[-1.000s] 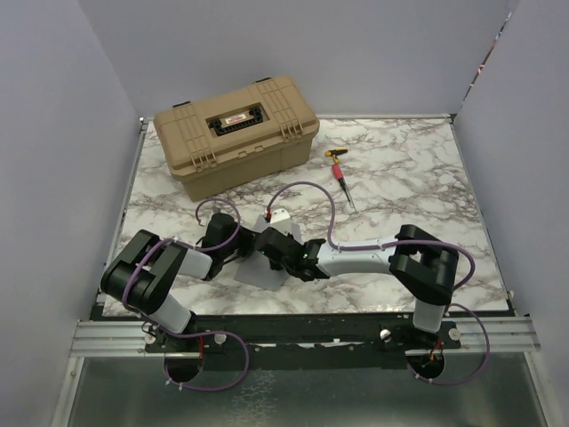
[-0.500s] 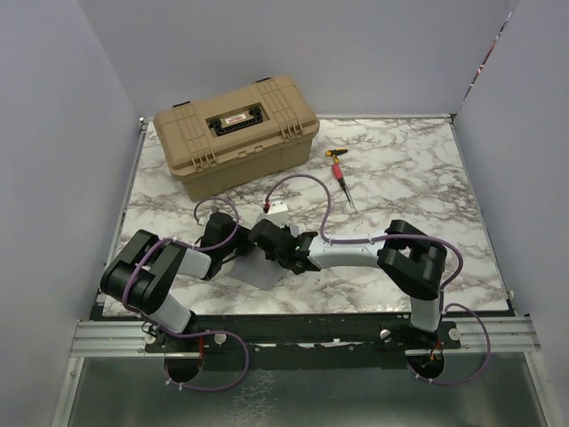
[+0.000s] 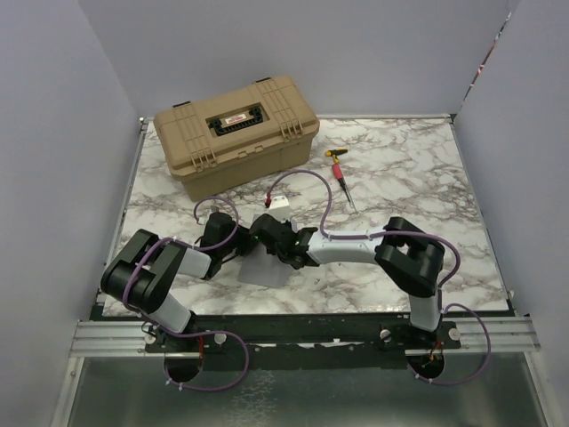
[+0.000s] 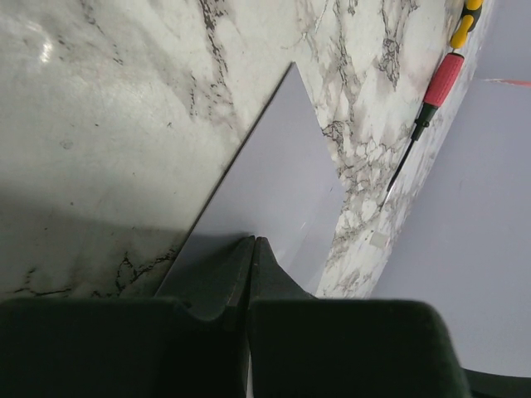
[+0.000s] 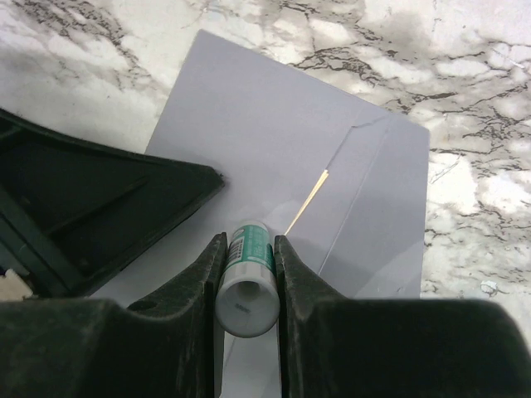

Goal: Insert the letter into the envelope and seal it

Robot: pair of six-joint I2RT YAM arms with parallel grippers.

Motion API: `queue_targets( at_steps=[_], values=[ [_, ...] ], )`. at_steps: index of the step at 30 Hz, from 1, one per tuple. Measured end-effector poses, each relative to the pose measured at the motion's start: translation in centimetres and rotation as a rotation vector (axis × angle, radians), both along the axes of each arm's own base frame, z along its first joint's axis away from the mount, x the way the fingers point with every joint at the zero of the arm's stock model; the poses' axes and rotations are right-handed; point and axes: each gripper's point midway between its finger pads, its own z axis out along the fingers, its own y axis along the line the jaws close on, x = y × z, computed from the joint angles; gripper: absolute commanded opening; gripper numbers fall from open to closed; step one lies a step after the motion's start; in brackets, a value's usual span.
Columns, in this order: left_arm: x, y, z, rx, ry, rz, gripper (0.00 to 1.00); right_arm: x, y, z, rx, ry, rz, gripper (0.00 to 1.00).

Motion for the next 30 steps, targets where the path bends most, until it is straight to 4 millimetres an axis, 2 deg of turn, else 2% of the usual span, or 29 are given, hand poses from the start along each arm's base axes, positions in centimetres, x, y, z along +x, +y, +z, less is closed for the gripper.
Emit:
queue_targets(
  at_steps=[13,25,30],
  values=[
    [0.0,0.1,-0.1,-0.005,-0.008,0.006,0.00,-2.2,0.0,0.0,0.024,-0.002,0.066,0.00],
    [-0.2,0.5,-0.1,-0.007,-0.015,0.028,0.00,-4.6,2.0,0.0,0.039,0.002,0.206,0.00],
    [-0.2,0.6,0.0,-0.003,-0.017,0.032,0.00,-4.8,2.3,0.0,0.046,-0.001,0.218,0.00]
  ],
)
